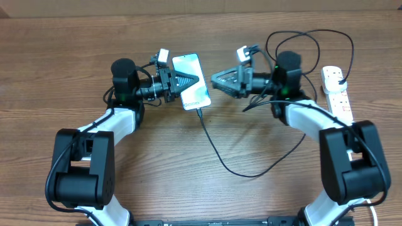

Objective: Plug charger to phone and switch on socket
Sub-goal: 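Lower the phone flat onto the table with the left gripper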

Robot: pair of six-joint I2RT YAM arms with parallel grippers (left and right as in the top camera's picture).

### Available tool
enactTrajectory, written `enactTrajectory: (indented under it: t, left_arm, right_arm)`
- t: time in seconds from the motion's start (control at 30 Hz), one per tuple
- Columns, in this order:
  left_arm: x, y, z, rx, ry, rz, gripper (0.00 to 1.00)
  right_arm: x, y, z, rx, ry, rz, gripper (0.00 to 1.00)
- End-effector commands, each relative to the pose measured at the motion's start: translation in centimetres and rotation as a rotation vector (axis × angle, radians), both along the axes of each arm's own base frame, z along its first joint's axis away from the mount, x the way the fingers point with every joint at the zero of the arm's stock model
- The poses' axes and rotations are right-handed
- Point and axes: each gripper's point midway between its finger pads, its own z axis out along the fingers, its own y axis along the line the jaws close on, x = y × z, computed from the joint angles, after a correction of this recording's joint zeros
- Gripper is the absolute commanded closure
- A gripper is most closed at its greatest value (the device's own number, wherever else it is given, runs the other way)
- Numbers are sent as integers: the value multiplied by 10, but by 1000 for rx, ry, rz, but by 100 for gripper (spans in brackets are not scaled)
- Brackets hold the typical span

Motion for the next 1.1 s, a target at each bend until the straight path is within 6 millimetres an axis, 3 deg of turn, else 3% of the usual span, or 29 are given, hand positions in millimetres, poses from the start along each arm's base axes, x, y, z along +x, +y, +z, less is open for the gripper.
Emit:
enactTrajectory:
  t: [0.0,0.13,0.3,0.4,0.5,0.6,0.73,0.87,1.07]
  left_arm:
    - [2,4,1,27,-79,6,96]
    - [3,4,-14,69,-53,22,96]
    - [0,-6,-20,118,-78,-15,96]
    - [8,-14,-20,182,-99,-11,96]
    - [14,-18,-20,274,-128,-13,96]
    - [23,-15,-22,391,-154,-8,96]
    - [36,-12,-27,480,-157,-20,96]
    - [52,-18,-45,494,-108,-46,96]
    - [67,-35,-92,554,2,-97,96]
  right_arm:
    - [-8,-14,29,17,-106,34,19]
    - [-12,-24,50,19,-202,28,1]
    - [-17,-26,60,7,-249,18,0]
    - [-8,-28,45,-33,-192,-46,0]
    - [3,-33,17,-118,-112,-132,0]
    - [9,-41,-13,-225,-45,-205,0]
    - [9,-53,-37,-346,-9,-264,0]
    - [6,-61,-46,-429,-9,-298,0]
    - [-1,-76,-59,-553,-2,-333,0]
